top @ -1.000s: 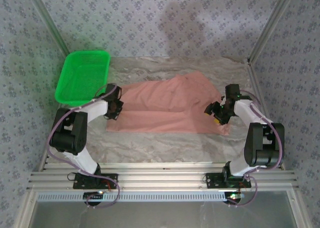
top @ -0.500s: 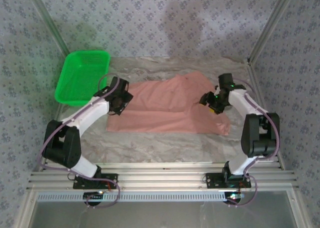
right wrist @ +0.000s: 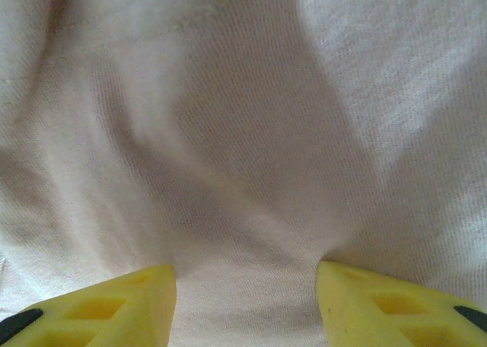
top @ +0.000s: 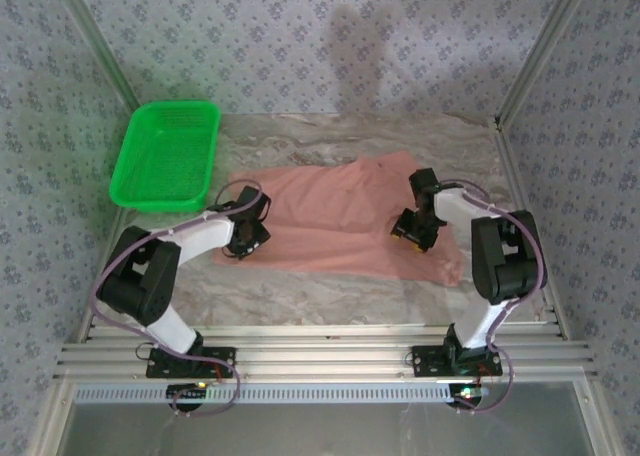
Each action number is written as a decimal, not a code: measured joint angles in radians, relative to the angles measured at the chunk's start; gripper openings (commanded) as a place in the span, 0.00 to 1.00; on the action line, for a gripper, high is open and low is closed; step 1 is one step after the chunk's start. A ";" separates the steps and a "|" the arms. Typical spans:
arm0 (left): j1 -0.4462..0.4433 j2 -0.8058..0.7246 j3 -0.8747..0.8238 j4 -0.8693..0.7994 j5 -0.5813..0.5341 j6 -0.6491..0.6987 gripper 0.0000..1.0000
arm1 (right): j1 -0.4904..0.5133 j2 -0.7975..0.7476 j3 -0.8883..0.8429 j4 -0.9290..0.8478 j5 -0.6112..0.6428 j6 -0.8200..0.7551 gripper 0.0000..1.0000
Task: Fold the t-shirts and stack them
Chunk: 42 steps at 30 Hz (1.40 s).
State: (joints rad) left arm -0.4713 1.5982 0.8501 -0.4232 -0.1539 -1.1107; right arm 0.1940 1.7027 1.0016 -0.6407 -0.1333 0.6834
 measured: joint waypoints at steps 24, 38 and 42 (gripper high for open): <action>-0.002 -0.259 0.129 -0.275 0.117 0.009 0.70 | -0.029 -0.187 0.237 -0.216 -0.020 -0.059 0.65; 0.158 0.260 0.722 -0.173 0.301 0.390 0.70 | -0.121 0.805 1.296 -0.340 -0.138 -0.483 0.64; 0.199 0.308 0.726 -0.182 0.312 0.431 0.69 | -0.117 0.853 1.349 -0.356 -0.142 -0.505 0.64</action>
State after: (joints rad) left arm -0.2722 1.9064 1.5761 -0.6056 0.1577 -0.6800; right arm 0.0769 2.5561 2.3505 -0.9970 -0.2756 0.1780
